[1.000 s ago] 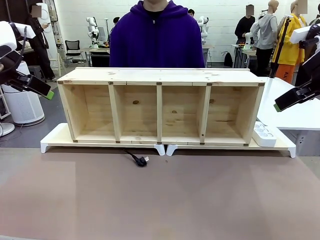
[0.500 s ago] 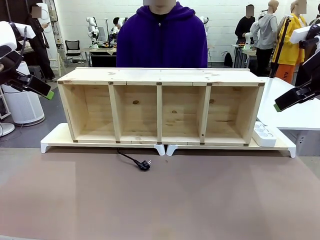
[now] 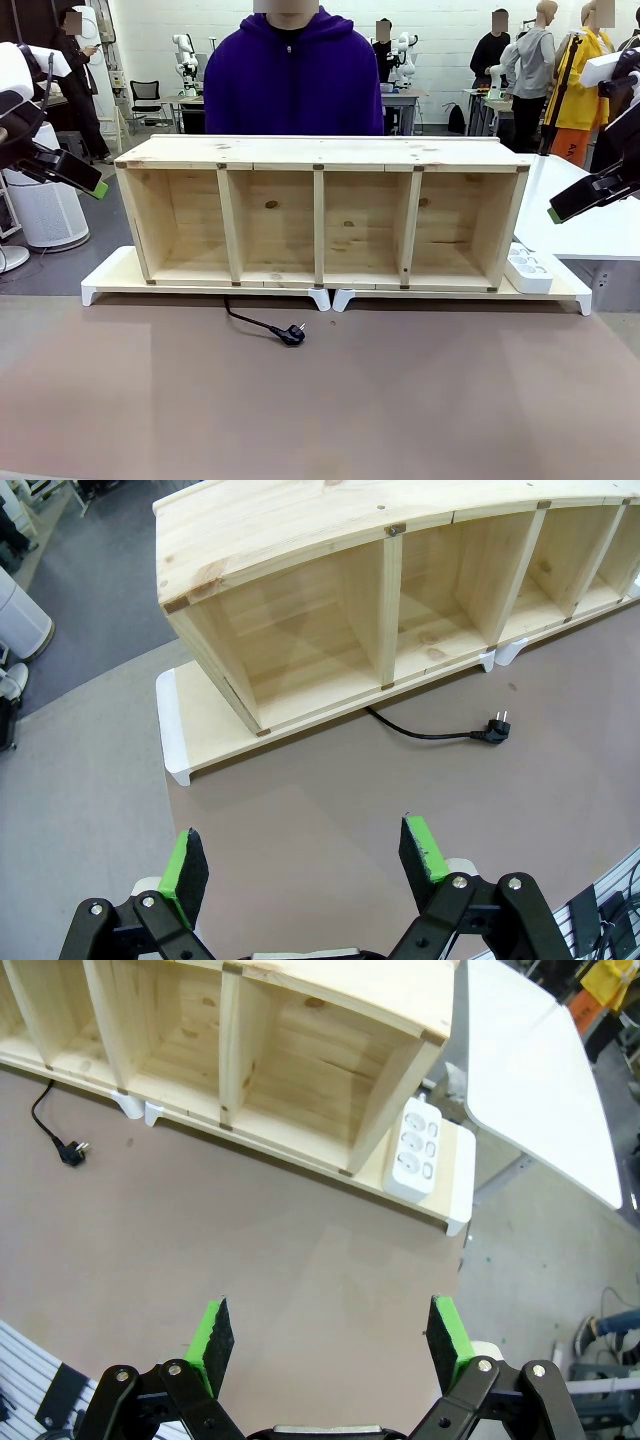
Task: Perform cable management.
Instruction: When the cord part of the Power Cable appears at the lower middle area of the table and stops, grasp the cord part of the Power Cable.
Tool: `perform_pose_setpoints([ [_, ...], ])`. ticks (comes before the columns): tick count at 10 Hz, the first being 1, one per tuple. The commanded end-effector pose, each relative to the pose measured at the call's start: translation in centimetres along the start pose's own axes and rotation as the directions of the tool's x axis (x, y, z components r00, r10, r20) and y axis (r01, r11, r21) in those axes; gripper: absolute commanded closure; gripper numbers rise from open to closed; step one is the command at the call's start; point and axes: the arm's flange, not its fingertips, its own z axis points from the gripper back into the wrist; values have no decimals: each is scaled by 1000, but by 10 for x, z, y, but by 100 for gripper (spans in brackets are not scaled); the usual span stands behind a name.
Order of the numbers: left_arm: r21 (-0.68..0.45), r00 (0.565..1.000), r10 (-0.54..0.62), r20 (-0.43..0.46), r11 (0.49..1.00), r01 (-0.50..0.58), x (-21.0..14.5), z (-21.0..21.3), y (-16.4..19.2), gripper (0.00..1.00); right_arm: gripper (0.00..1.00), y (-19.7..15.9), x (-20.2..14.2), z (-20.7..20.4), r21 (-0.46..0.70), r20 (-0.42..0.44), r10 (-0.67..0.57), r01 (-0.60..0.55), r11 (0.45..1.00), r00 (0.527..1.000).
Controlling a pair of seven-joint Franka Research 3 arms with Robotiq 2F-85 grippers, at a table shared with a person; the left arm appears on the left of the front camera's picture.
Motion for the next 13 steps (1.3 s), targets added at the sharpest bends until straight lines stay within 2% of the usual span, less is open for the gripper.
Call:
perform_pose_setpoints([
  [1,3,1000,15,6,1000,-15,1,0,1,0,0,-1,0,0,-4,-2,-5,5,1000,1000],
  [9,3,1000,15,6,1000,-15,1,0,1,0,0,0,0,0,0,0,0,0,1000,1000],
  [13,3,1000,15,6,1000,-15,1,0,1,0,0,65,68,-39,111,-72,263,-254,961,962],
])
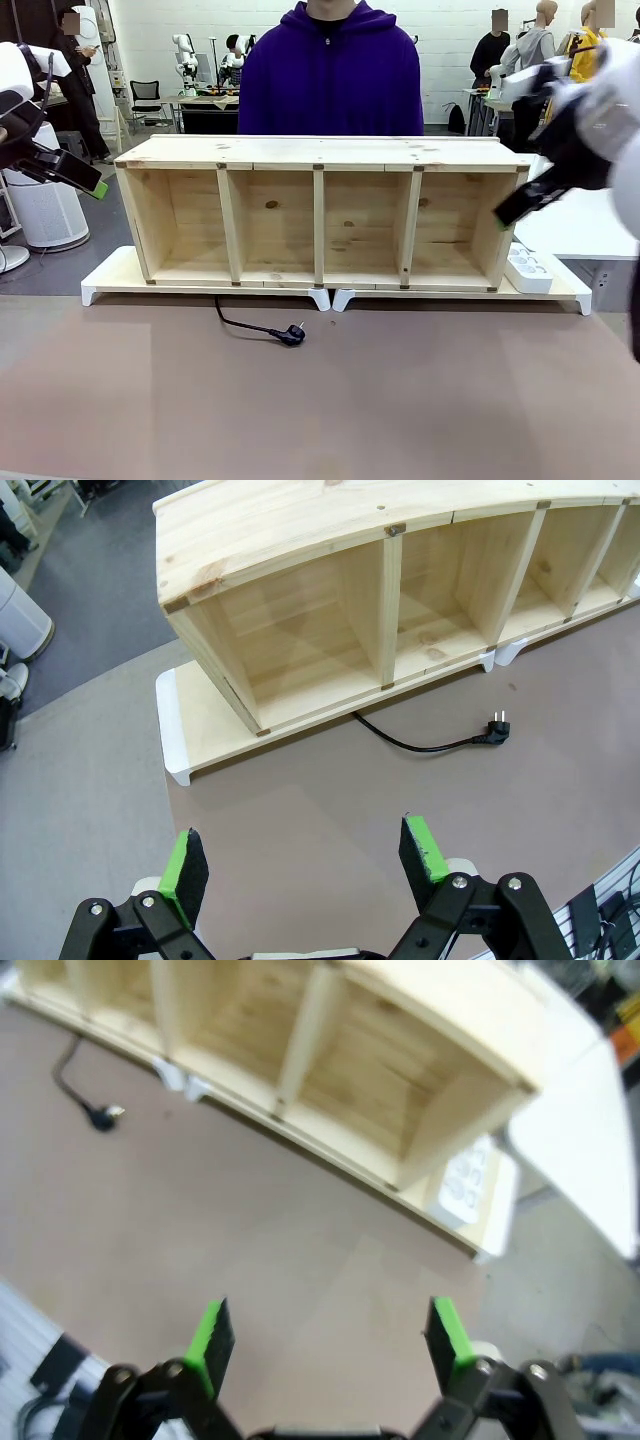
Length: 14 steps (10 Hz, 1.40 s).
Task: Perform cable management.
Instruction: When the cord part of the Power Cable appears at the lower middle area of the table and stops, grasp the cord part of the Power Cable.
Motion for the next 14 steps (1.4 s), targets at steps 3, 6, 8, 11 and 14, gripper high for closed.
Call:
perform_pose_setpoints([
  [3,2,1000,16,6,1000,-16,1,0,1,0,0,59,87,-61,137,-65,231,-221,966,971],
  [6,2,1000,16,6,1000,-16,1,0,1,0,0,119,130,-128,329,-76,297,-257,909,952],
  [8,2,1000,16,6,1000,-16,1,0,1,0,0,145,151,-156,435,-50,330,-277,857,943],
  [11,2,1000,16,6,1000,-16,1,0,1,0,0,172,167,-188,478,-82,396,-313,821,915],
  [14,2,1000,16,6,1000,-16,1,0,1,0,0,181,167,-205,459,-92,423,-339,821,901],
])
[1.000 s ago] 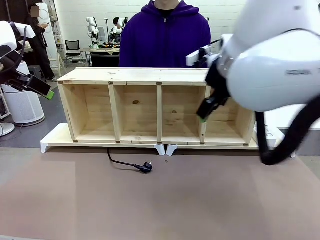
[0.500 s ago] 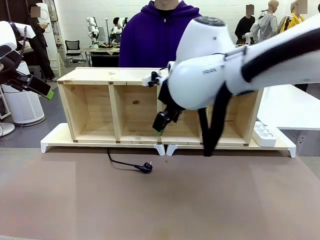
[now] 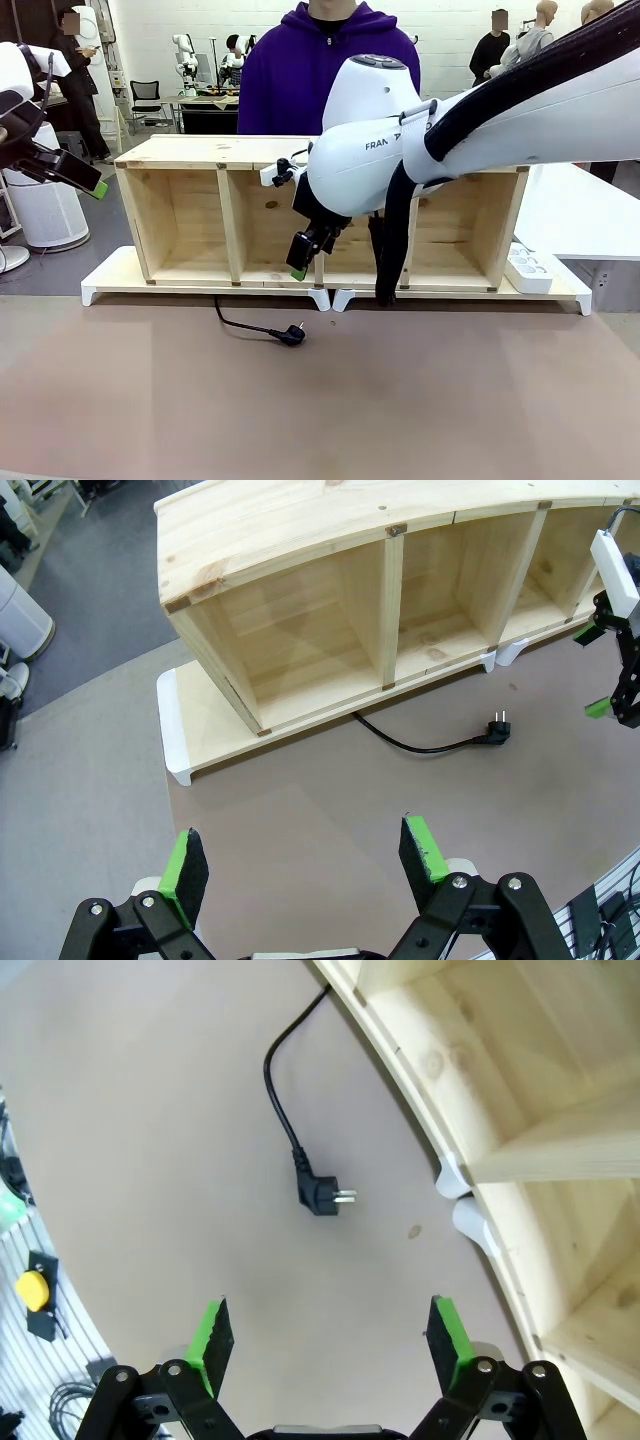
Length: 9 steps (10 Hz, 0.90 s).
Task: Perform cable management.
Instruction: When the cord part of the Power Cable appears at the lower middle area of the table and stops, grasp the cord part of the Power Cable.
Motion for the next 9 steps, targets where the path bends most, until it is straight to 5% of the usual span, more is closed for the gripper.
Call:
perform_pose_setpoints([
  [1,0,1000,15,6,1000,-15,1,0,0,0,0,0,3,-2,-3,-17,20,-20,1000,1000],
  [3,0,1000,15,6,1000,-15,1,0,0,0,0,3,-1,7,-33,41,4,-2,999,999],
  [9,0,1000,15,6,1000,-15,1,0,0,0,0,0,0,-3,-2,-6,6,-6,1000,1000],
])
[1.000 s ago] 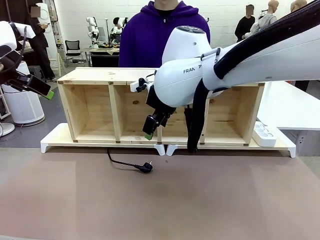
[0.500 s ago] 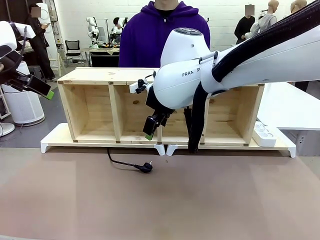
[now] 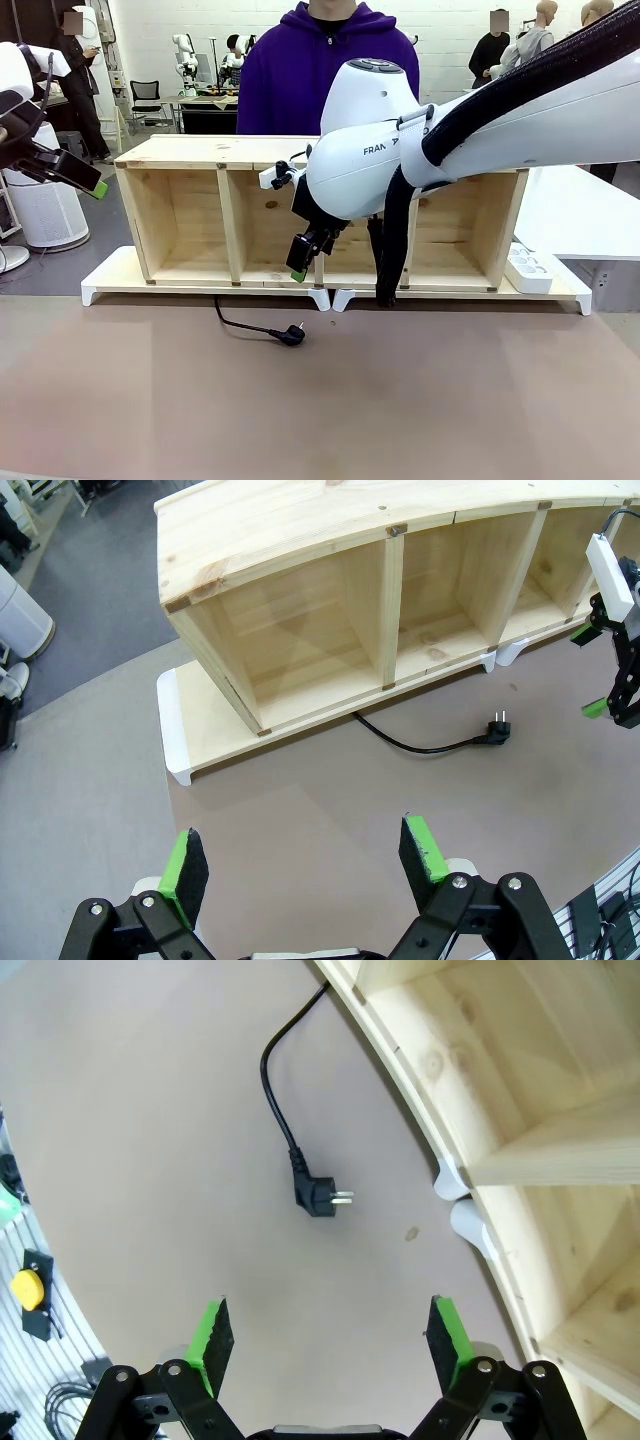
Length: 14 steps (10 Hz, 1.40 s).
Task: Perform cable management.
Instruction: When the cord part of the Power Cable appears at the lower middle area of the table and stops, grasp the cord part of the Power Cable.
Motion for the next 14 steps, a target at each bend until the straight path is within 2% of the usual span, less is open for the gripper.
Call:
perform_pose_setpoints([
  [1,0,1000,14,6,1000,-14,1,0,0,0,0,0,-1,-1,2,-7,0,0,1000,1000],
  [2,0,1000,14,6,1000,-14,1,0,0,0,0,0,0,0,0,0,0,0,1000,1000],
  [4,0,1000,14,6,1000,-14,1,0,0,0,0,7,32,-16,39,-46,75,-73,997,996],
  [6,0,1000,14,6,1000,-14,1,0,0,0,0,22,45,-35,79,-104,138,-130,988,985],
  [10,0,1000,14,6,1000,-14,1,0,0,0,0,32,51,-74,108,-151,251,-236,966,956],
  [11,0,1000,14,6,1000,-14,1,0,0,0,0,28,52,-87,120,-168,249,-231,966,954],
  [14,0,1000,14,6,1000,-14,1,0,0,0,0,17,57,-122,124,-139,288,-272,954,948],
])
